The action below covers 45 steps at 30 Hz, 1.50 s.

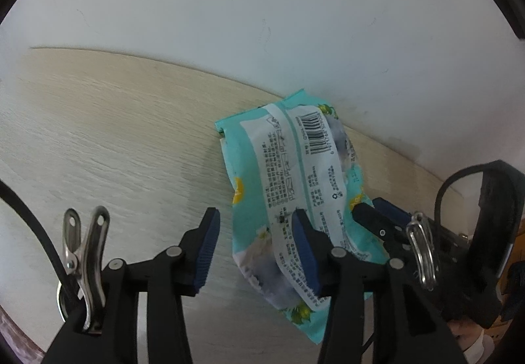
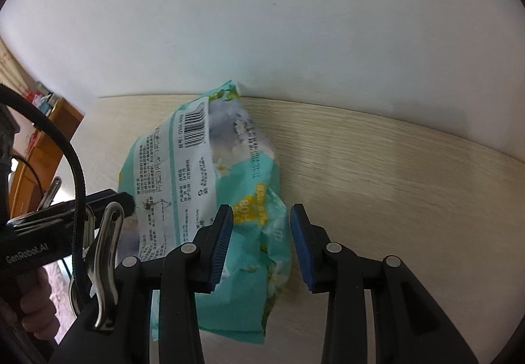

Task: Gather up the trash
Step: 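Close both tools on the teal wet-wipe package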

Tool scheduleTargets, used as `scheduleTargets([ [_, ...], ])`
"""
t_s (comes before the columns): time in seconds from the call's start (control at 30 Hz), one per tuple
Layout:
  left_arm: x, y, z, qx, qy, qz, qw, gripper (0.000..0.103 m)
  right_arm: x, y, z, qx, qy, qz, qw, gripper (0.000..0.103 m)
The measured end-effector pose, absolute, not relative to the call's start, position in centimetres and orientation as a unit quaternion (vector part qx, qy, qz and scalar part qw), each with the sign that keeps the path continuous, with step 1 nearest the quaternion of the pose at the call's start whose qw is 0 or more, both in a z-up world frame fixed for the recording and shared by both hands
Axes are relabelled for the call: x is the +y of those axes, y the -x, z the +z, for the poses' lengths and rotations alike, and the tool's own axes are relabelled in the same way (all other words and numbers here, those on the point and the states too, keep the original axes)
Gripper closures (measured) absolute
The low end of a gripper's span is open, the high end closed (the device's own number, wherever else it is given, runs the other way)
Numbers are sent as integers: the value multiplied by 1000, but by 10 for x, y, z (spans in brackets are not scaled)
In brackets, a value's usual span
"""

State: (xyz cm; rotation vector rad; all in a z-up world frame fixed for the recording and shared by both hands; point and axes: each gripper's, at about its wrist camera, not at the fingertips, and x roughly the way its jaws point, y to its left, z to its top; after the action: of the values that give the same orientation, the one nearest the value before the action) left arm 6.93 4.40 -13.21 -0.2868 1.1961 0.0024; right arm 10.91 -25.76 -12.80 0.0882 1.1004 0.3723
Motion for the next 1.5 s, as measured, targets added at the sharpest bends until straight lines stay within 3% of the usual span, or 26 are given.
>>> scheduleTargets([
  [0.87, 94, -17, -175, 595, 137, 27, 791, 54, -199, -122, -146, 544, 0, 266, 796, 63],
  [1.5, 79, -53, -201, 585, 147, 44, 796, 49, -206, -98, -151, 556, -2, 273, 785, 62],
])
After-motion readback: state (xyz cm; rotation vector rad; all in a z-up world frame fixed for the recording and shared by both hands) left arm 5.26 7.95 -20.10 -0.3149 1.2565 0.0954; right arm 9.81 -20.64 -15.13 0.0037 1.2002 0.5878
